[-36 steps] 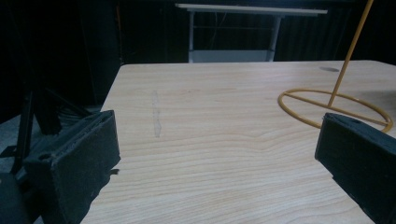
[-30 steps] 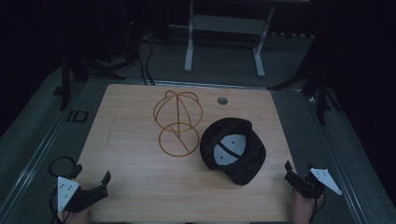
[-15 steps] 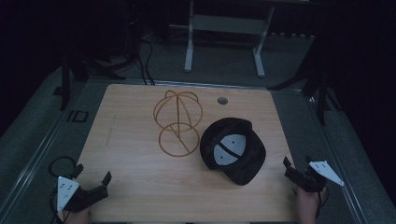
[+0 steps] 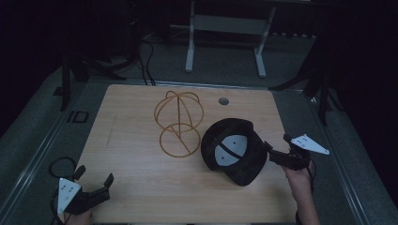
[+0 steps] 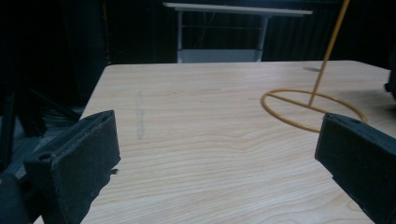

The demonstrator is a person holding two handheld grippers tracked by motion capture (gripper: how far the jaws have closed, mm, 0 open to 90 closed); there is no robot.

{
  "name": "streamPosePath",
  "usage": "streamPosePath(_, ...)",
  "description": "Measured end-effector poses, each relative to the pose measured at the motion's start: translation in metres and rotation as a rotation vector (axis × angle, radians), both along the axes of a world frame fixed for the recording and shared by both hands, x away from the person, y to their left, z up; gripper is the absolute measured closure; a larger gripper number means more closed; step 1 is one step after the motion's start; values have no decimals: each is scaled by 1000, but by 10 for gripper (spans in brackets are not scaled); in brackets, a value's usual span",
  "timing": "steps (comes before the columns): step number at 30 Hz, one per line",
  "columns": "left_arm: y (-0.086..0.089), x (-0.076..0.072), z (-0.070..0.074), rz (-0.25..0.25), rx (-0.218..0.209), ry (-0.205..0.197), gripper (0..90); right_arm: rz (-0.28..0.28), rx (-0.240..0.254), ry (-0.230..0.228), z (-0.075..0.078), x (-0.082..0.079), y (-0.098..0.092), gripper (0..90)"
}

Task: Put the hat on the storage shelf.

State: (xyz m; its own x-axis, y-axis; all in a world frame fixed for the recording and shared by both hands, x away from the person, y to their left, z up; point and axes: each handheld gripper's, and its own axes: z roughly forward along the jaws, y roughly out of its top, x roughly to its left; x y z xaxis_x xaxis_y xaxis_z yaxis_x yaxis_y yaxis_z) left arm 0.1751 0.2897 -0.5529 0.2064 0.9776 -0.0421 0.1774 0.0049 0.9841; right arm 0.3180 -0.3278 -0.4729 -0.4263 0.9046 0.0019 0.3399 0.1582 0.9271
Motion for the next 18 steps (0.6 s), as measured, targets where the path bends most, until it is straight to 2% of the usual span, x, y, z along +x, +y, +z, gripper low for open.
streamPosePath(1, 0, 0, 0, -4, -5, -3, 4, 0, 0, 0, 0, 0, 0, 123)
streamPosePath(2, -1, 0, 1, -1, 12, -7, 4, 78, 19, 4, 5, 6, 7, 124)
streamPosePath(4, -1, -1, 1, 5, 16, -10, 4, 93, 11, 6, 7, 8, 9, 123)
streamPosePath(5, -1, -1, 1, 2, 13, -11, 4, 111, -12, 5, 10, 13, 15, 127)
streamPosePath(6, -1, 0, 1, -1, 8, -8, 4, 145, -57, 2, 14, 18, 22, 135)
streamPosePath(11, -2, -1, 2, -5, -1, -11, 4, 190, -100, 11, 16, 32, 35, 157)
streamPosePath(13, -1, -1, 3, -25, -28, 15, 4, 209, -114, 23, 16, 39, 41, 182)
streamPosePath(14, -2, 0, 4, -29, -38, 45, 4, 218, -130, 31, 15, 46, 46, 211)
streamPosePath(18, -4, -2, 7, -30, -38, 70, 4, 219, -162, 39, 13, 55, 54, 230)
